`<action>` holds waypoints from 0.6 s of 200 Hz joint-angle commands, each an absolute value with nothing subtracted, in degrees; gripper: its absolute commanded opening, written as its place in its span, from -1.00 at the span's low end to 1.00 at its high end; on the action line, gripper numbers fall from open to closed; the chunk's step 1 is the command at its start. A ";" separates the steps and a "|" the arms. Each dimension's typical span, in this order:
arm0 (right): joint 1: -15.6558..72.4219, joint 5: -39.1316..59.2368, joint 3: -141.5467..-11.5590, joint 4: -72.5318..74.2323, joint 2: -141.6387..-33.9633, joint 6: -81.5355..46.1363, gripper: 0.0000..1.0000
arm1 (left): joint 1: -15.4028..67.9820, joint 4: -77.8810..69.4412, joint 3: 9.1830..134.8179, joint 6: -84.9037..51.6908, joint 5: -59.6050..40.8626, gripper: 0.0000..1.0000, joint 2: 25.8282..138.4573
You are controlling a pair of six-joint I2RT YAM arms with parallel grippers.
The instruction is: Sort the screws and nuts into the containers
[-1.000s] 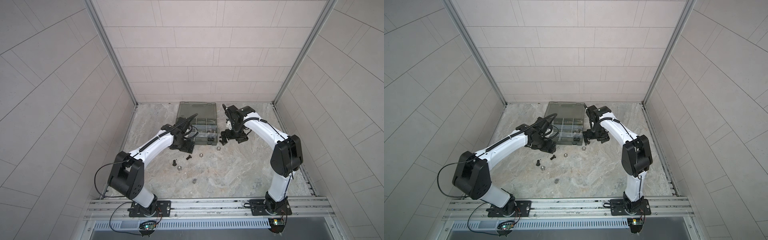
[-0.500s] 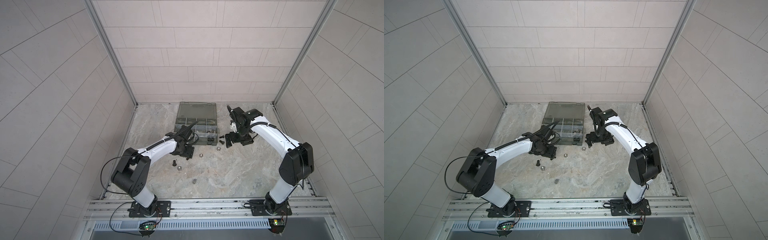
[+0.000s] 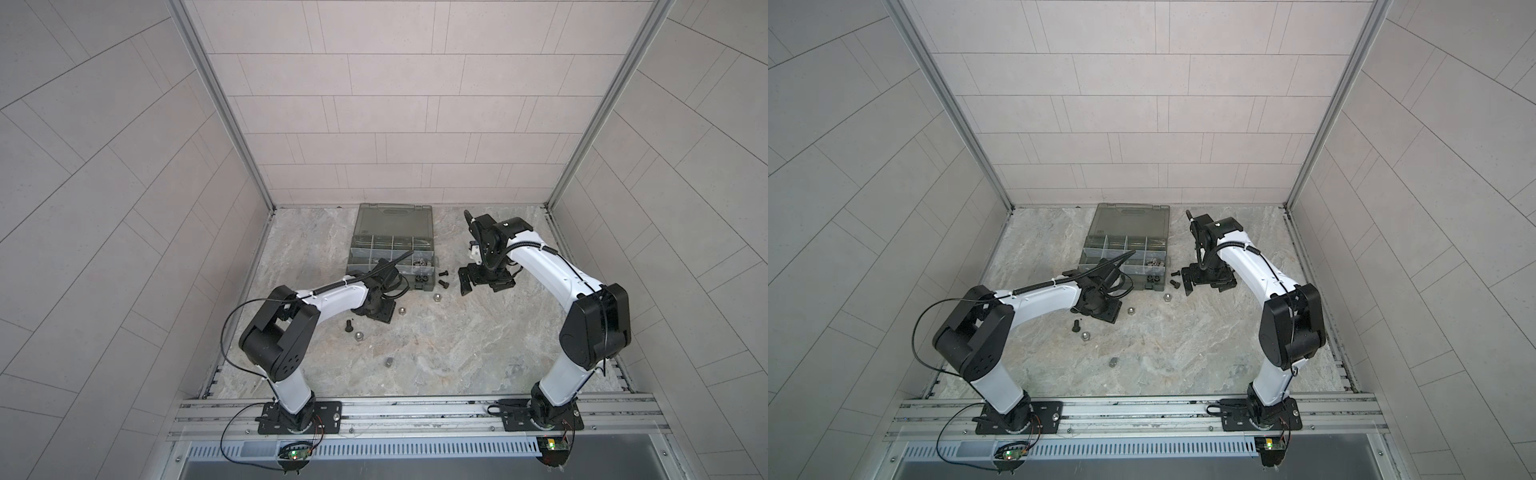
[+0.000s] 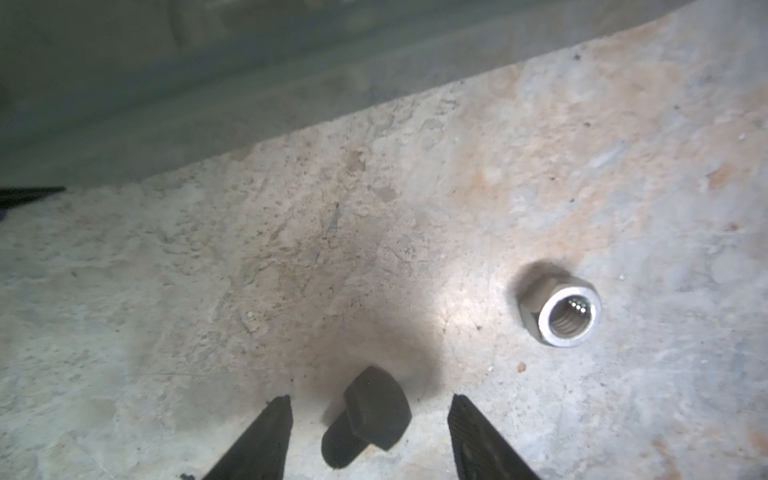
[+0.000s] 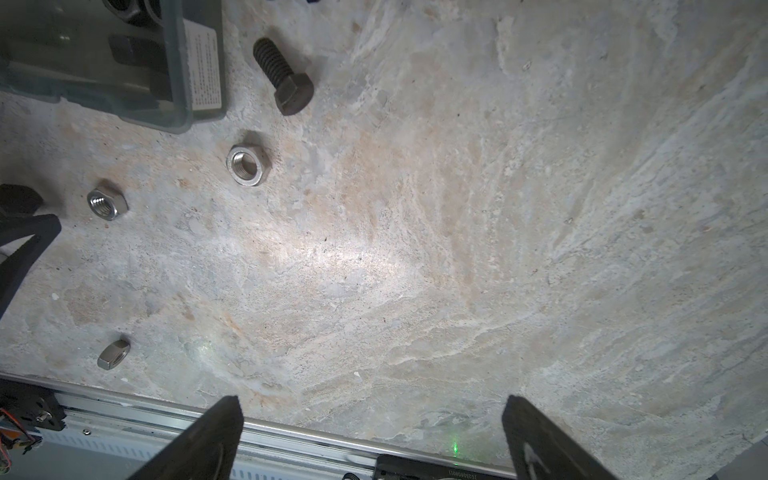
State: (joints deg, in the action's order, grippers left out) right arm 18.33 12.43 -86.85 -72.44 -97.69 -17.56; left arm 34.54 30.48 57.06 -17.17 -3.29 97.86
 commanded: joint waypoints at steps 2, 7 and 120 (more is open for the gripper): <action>18.13 12.10 -86.33 -73.92 -96.05 -16.45 0.99 | 34.71 30.57 56.86 -17.56 -1.59 0.25 99.66; 18.06 12.12 -86.31 -73.97 -96.11 -16.37 0.98 | 34.72 30.75 57.17 -17.57 -1.70 0.21 99.97; 17.67 11.76 -86.72 -74.05 -96.41 -16.66 0.98 | 34.86 33.10 58.70 -16.88 -4.48 -0.52 102.40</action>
State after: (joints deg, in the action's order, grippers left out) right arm 17.93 12.45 -86.72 -72.47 -97.69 -16.91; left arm 34.54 30.79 58.39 -17.15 -2.61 100.25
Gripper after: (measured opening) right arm 0.992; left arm 0.262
